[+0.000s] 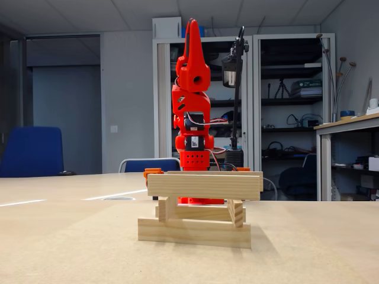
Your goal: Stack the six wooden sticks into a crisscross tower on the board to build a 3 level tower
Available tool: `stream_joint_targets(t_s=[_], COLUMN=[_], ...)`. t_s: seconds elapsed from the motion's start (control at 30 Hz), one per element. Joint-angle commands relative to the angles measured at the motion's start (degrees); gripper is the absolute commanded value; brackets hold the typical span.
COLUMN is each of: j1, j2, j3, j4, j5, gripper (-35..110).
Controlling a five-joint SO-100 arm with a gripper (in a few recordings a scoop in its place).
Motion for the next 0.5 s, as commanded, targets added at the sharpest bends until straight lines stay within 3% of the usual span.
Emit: stream_joint_targets(t_s=[0.0,0.47], j1=[-0.35,0.62], j2=[-0.09,-0.09], j3=[0.09,0.09], j4=[-10.81,-42.54], j5=[0.62,0.79], gripper=[0,0])
